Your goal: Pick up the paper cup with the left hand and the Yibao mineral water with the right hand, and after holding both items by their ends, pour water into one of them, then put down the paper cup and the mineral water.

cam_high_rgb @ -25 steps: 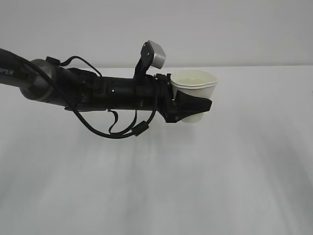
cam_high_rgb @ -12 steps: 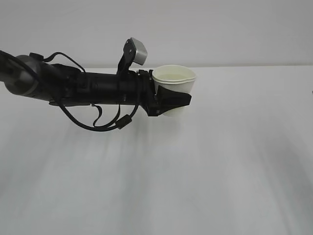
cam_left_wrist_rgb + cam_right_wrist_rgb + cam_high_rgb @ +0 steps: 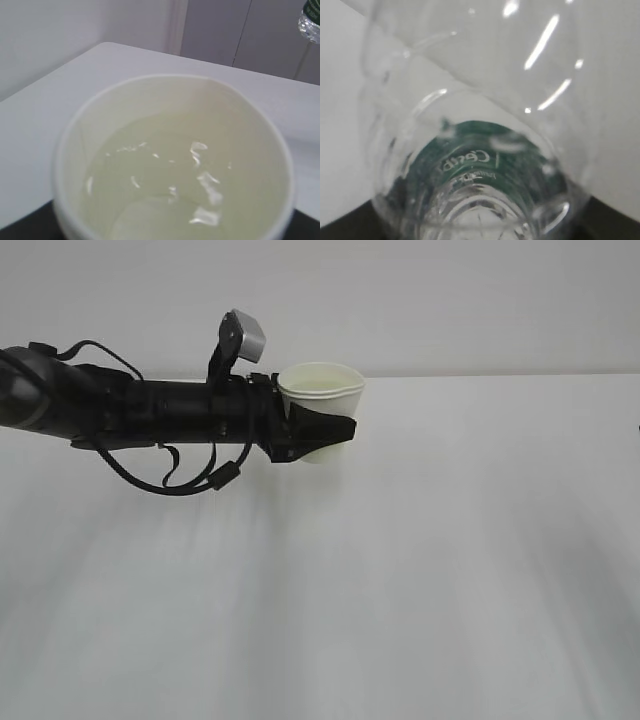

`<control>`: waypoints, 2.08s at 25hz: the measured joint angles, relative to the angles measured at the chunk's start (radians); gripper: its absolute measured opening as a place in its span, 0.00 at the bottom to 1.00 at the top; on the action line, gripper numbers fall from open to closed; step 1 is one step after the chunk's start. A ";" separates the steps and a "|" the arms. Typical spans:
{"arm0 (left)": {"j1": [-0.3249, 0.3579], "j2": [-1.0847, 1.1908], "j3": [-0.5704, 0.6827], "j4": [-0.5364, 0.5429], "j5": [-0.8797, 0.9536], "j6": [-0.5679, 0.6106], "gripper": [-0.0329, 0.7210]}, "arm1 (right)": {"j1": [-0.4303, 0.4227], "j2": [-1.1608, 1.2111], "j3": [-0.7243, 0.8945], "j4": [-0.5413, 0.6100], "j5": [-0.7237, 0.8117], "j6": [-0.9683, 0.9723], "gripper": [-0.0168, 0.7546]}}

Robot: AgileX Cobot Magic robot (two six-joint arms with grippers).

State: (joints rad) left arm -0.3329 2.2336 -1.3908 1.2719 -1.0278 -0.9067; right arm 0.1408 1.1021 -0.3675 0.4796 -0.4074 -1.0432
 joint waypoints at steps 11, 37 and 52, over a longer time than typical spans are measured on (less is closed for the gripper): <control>0.110 0.000 0.000 0.035 -0.042 0.000 0.65 | 0.000 0.000 0.000 -0.001 0.000 0.000 0.60; 0.312 0.000 0.065 0.042 -0.094 0.055 0.63 | 0.000 0.000 0.000 -0.001 0.000 0.000 0.60; 0.312 0.025 0.120 -0.057 -0.101 0.196 0.63 | 0.000 0.000 0.000 -0.001 0.000 0.000 0.60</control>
State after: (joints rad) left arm -0.0209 2.2581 -1.2703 1.2154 -1.1284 -0.7103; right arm 0.1408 1.1021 -0.3675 0.4782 -0.4074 -1.0432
